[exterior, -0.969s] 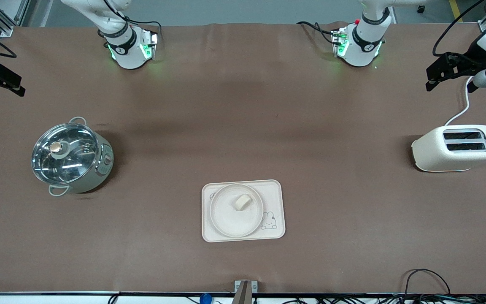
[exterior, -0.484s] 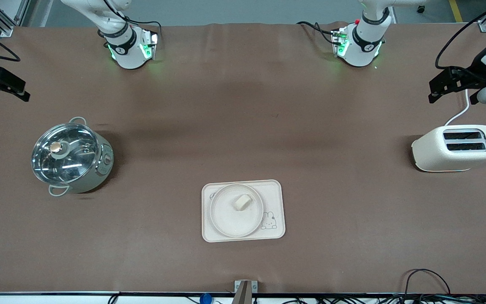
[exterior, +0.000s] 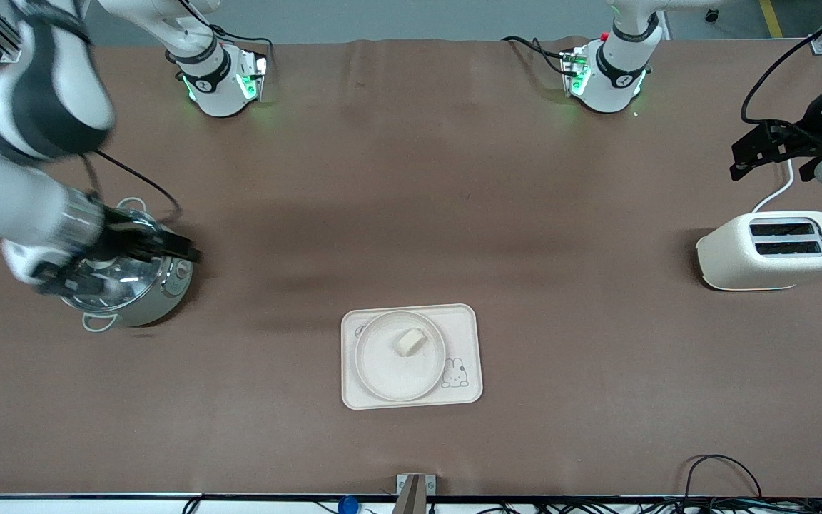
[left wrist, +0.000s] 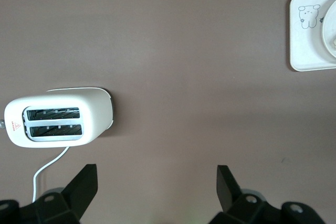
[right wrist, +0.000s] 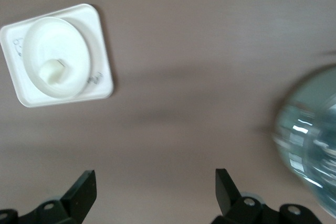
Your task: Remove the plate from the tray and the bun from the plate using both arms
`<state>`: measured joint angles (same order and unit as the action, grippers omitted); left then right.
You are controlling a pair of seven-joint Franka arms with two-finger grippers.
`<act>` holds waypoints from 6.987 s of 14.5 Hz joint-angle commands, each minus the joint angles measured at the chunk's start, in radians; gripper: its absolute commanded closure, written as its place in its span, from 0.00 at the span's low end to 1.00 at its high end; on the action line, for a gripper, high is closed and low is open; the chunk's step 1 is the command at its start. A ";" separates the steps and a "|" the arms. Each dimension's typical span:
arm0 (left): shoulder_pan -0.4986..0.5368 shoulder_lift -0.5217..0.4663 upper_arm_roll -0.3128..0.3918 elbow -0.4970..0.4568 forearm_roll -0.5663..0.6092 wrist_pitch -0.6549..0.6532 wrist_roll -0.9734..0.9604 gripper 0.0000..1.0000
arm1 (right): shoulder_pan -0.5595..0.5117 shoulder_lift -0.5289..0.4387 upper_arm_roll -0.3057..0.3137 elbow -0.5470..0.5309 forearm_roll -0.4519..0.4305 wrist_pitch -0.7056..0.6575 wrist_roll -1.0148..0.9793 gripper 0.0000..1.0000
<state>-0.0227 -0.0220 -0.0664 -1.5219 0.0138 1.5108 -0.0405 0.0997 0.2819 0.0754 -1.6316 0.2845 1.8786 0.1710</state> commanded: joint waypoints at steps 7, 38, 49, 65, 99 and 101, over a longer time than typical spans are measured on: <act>0.026 0.007 0.000 0.022 0.017 -0.018 0.024 0.00 | 0.210 0.491 -0.006 0.223 0.148 0.425 0.111 0.00; 0.010 0.024 -0.010 0.011 0.014 -0.035 0.010 0.00 | 0.392 0.143 0.034 -0.390 0.186 0.606 0.038 1.00; -0.172 0.191 -0.033 -0.004 0.014 0.032 -0.181 0.00 | 0.449 0.198 0.032 -0.419 0.191 0.749 0.067 0.78; -0.433 0.502 -0.052 -0.069 -0.024 0.471 -0.809 0.00 | 0.287 -0.019 -0.158 -0.292 0.003 0.353 0.073 0.00; -0.611 0.513 -0.036 -0.185 -0.023 0.696 -1.172 0.80 | 0.009 -0.322 -0.273 0.131 -0.307 -0.467 -0.211 0.00; -0.490 0.463 -0.035 -0.185 -0.021 0.596 -1.052 0.79 | -0.029 -0.322 -0.238 0.131 -0.307 -0.467 -0.211 0.00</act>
<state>-0.6244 0.5224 -0.0974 -1.6716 -0.0115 2.1909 -1.1983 0.1459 -0.0303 -0.2359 -1.4888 -0.0040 1.4035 -0.0351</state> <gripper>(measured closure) 0.802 0.000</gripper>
